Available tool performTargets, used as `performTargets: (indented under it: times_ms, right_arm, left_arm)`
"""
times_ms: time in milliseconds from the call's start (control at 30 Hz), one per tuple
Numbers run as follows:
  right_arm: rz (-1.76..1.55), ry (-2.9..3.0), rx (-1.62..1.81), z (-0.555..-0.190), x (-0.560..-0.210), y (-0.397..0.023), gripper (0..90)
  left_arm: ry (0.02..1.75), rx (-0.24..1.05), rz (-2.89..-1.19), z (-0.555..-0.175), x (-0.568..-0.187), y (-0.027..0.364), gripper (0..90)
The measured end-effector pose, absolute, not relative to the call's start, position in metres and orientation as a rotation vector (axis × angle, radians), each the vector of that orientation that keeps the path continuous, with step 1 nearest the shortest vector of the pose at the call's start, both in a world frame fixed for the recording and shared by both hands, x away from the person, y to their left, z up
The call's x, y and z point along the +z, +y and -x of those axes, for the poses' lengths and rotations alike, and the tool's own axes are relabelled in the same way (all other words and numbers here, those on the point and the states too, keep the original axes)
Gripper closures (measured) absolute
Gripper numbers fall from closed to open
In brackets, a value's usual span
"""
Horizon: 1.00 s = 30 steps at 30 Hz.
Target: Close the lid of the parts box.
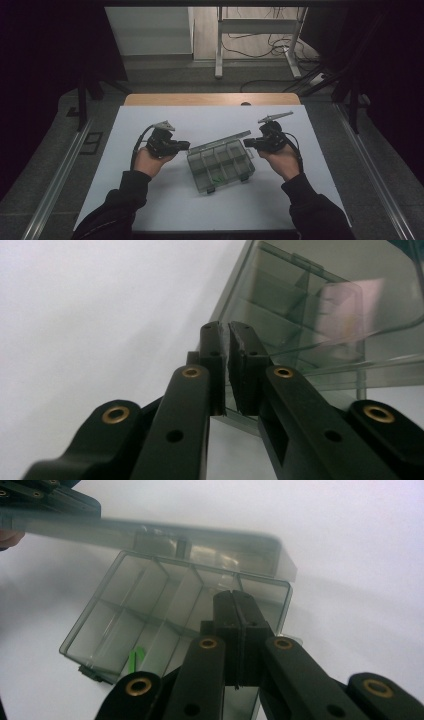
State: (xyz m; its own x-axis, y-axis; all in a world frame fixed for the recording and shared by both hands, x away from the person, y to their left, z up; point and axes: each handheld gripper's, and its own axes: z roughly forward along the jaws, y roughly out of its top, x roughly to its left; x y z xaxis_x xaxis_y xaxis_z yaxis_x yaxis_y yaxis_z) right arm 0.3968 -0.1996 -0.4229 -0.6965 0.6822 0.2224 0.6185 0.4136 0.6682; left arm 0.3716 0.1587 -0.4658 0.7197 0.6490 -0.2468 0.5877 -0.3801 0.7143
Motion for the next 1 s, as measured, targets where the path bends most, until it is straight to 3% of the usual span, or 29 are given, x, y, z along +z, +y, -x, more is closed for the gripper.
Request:
performTargets:
  times_ms: [1000]
  right_arm:
    - [-1.173,2.632,1.045,-0.370,-0.443,-0.220,89.5]
  left_arm:
    - [0.849,0.015,-2.089,-0.327,-0.461,0.145,84.1]
